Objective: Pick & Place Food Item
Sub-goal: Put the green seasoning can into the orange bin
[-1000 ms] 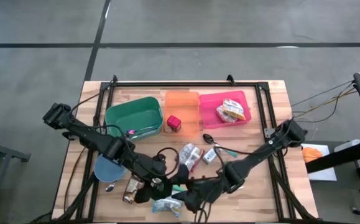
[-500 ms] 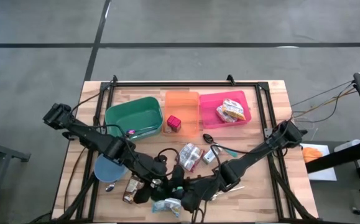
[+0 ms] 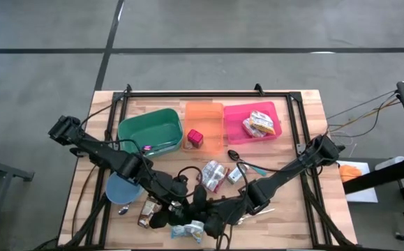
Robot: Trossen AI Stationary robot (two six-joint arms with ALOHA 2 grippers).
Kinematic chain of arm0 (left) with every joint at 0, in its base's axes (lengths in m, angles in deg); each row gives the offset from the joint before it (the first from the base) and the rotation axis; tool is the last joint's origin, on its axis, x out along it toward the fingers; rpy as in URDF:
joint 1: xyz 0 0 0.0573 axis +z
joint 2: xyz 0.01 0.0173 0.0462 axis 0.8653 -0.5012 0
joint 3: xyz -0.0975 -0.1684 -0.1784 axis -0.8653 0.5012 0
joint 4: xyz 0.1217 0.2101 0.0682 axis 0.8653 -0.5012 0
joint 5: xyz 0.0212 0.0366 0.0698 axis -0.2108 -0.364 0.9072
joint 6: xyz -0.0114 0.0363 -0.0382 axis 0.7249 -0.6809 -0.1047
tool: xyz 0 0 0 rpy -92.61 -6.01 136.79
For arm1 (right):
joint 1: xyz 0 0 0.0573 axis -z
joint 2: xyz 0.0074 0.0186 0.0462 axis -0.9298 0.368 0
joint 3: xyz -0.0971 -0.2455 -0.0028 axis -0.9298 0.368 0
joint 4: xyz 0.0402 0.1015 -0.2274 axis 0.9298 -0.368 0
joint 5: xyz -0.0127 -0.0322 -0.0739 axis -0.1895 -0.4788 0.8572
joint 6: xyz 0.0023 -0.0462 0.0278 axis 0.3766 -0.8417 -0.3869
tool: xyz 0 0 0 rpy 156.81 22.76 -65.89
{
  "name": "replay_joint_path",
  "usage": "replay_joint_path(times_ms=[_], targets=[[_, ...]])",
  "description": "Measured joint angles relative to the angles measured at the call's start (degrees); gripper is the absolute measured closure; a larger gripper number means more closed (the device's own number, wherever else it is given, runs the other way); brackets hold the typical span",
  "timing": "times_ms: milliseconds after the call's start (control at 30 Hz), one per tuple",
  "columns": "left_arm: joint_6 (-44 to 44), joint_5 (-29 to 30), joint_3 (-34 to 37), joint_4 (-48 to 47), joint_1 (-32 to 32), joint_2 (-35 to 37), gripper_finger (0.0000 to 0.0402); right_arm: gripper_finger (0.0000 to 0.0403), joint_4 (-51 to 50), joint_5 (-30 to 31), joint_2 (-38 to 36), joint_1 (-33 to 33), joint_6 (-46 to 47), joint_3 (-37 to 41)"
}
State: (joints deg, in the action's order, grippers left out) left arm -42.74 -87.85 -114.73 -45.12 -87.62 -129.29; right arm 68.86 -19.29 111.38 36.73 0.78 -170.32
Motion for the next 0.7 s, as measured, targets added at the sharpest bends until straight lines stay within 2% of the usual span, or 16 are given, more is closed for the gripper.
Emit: replay_joint_path(times_ms=[233,400,467,567,700], targets=[[3.36,0.25,-0.54,-0.35,0.01,0.87,0.0062,0.028,-0.38,-0.11,0.0,-0.09,2.47,0.12],[6.89,1.17,-2.8,-5.48,0.07,2.14,0.0043,0.028,-0.44,0.8,0.11,-0.02,4.92,0.24],[7.77,2.45,-4.06,-9.87,0.07,3.29,0.004,0.028,0.35,4.1,0.11,0.04,5.77,0.26],[7.78,6.89,-4.81,-16.16,-0.11,6.19,0.0039,0.0281,3.34,14.1,0.11,0.26,9.38,0.23],[7.64,13.23,-3.9,-24.61,-0.28,11.73,0.0039,0.0281,-1.28,23.27,-1.61,1.34,19.46,0.23]])
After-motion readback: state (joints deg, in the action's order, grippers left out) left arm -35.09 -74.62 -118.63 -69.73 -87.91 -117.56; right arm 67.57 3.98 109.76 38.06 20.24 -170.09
